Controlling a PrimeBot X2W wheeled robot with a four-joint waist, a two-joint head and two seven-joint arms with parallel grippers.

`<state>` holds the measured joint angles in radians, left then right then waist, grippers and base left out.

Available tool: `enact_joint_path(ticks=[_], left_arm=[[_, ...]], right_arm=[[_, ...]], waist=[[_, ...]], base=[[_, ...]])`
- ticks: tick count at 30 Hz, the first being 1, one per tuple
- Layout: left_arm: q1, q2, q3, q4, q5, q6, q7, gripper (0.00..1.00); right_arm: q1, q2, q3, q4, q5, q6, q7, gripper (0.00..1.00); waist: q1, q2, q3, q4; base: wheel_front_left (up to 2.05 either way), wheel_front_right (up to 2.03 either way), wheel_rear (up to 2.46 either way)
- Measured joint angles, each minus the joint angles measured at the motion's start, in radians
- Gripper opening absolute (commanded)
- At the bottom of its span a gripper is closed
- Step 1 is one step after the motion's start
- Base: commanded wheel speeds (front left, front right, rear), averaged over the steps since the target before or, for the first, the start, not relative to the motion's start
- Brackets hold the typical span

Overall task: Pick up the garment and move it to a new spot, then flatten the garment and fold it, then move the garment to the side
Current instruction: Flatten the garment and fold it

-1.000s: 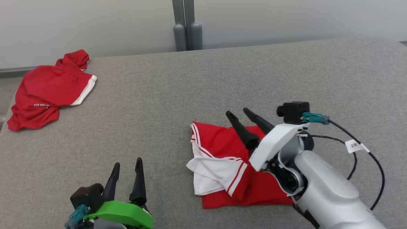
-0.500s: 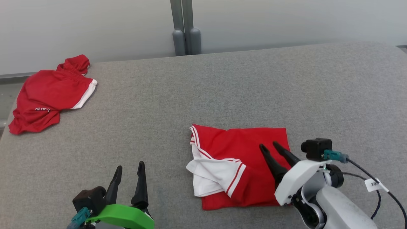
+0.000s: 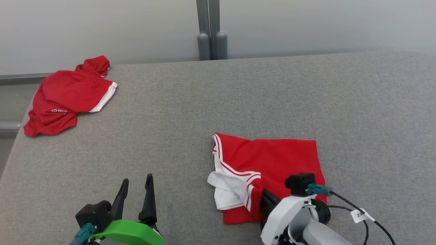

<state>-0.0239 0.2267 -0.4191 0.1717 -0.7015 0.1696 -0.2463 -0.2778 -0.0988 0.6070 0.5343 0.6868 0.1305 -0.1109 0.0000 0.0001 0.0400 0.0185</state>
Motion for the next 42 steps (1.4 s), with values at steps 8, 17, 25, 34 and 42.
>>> enact_joint_path(ticks=[8,17,25,34,42], left_arm=[[0.0,0.003,-0.002,-0.006,0.0,0.006,0.005,1.0],[0.0,0.003,0.007,-0.008,-0.003,0.008,0.003,1.0],[-0.002,0.002,0.004,-0.01,0.005,0.006,-0.002,1.0],[-0.044,0.003,-0.009,-0.013,0.04,-0.001,-0.009,1.0],[-0.048,-0.015,0.01,-0.005,0.084,-0.004,-0.012,1.0]], right_arm=[[-0.075,0.042,0.188,0.082,0.059,0.0,-0.018,0.0],[-0.151,0.047,0.321,0.153,0.079,0.0,-0.095,0.0],[-0.198,0.017,0.185,0.118,0.01,0.0,-0.149,0.08],[-0.041,-0.007,-0.238,-0.135,-0.245,0.0,-0.152,1.0],[0.131,0.025,-0.462,-0.329,-0.416,0.0,-0.152,1.0]], waist=[[0.0,0.0,0.003,0.038],[0.0,0.0,0.008,0.052],[0.0,0.0,0.007,0.016],[0.0,0.0,-0.001,-0.027],[0.0,0.0,-0.01,-0.052]], base=[[0.0,0.0,0.0],[0.0,0.0,0.0],[0.0,0.0,0.0],[0.0,0.0,0.0],[0.0,0.0,0.0]])
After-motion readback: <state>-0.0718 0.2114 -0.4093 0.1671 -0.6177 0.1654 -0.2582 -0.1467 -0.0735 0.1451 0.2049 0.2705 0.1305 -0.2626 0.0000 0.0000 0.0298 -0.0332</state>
